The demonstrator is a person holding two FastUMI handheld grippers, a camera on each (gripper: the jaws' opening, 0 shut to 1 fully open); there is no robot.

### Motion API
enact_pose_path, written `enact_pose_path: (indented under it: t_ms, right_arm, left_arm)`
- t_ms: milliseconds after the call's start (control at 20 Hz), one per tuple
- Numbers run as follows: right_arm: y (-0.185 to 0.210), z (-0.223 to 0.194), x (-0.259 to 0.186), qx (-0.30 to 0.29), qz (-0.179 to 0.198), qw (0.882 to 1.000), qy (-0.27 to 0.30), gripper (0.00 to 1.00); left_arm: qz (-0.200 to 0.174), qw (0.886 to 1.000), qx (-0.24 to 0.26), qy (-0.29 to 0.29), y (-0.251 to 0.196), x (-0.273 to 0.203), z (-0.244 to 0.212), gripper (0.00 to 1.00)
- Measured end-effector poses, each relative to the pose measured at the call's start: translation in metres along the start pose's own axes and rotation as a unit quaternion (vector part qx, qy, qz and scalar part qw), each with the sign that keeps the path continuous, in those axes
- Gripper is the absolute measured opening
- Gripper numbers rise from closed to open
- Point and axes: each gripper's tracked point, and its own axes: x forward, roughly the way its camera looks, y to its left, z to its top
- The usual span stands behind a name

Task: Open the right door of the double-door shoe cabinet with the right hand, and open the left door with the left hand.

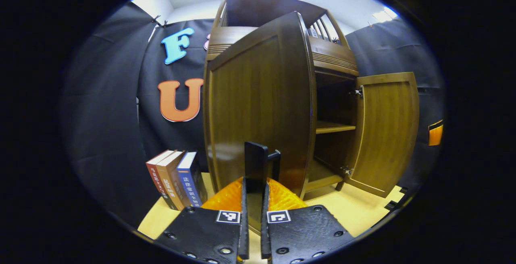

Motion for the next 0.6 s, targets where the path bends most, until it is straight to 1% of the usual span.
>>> enact_pose_path:
  t_ms: [50, 100, 150, 350, 400, 450, 550, 600]
  right_arm:
    - [0.003, 0.000, 0.001, -0.001, 0.003, 1.000, 0.000, 0.96]
    - [0.005, -0.001, 0.001, -0.002, 0.007, 1.000, 0.000, 0.96]
    - [0.006, -0.002, 0.002, -0.003, 0.010, 1.000, 0.000, 0.96]
    - [0.011, -0.004, 0.005, -0.002, 0.022, 1.000, 0.006, 0.96]
    - [0.012, -0.005, 0.005, -0.003, 0.024, 1.000, 0.006, 0.99]
    - [0.012, -0.004, 0.006, -0.005, 0.026, 1.000, 0.006, 0.96]
    - [0.014, -0.005, 0.007, -0.007, 0.030, 1.000, 0.007, 0.96]
    - [0.014, -0.006, 0.007, -0.008, 0.032, 0.999, 0.008, 0.96]
  left_arm:
    - [0.003, 1.000, 0.000, -0.001, 0.004, -0.003, 0.001, 0.18]
    - [0.010, 1.000, -0.005, 0.003, 0.011, -0.014, 0.000, 0.18]
    - [0.011, 1.000, -0.010, -0.002, 0.013, -0.008, 0.001, 0.04]
    - [0.019, 1.000, -0.018, -0.002, 0.034, -0.016, -0.002, 0.04]
    - [0.031, 0.999, -0.020, -0.002, 0.044, -0.025, -0.002, 0.04]
    - [0.041, 0.999, -0.018, -0.004, 0.053, -0.023, -0.003, 0.00]
    - [0.057, 0.998, -0.026, -0.005, 0.073, -0.028, -0.003, 0.00]
    - [0.059, 0.998, -0.038, -0.008, 0.082, -0.029, -0.002, 0.00]
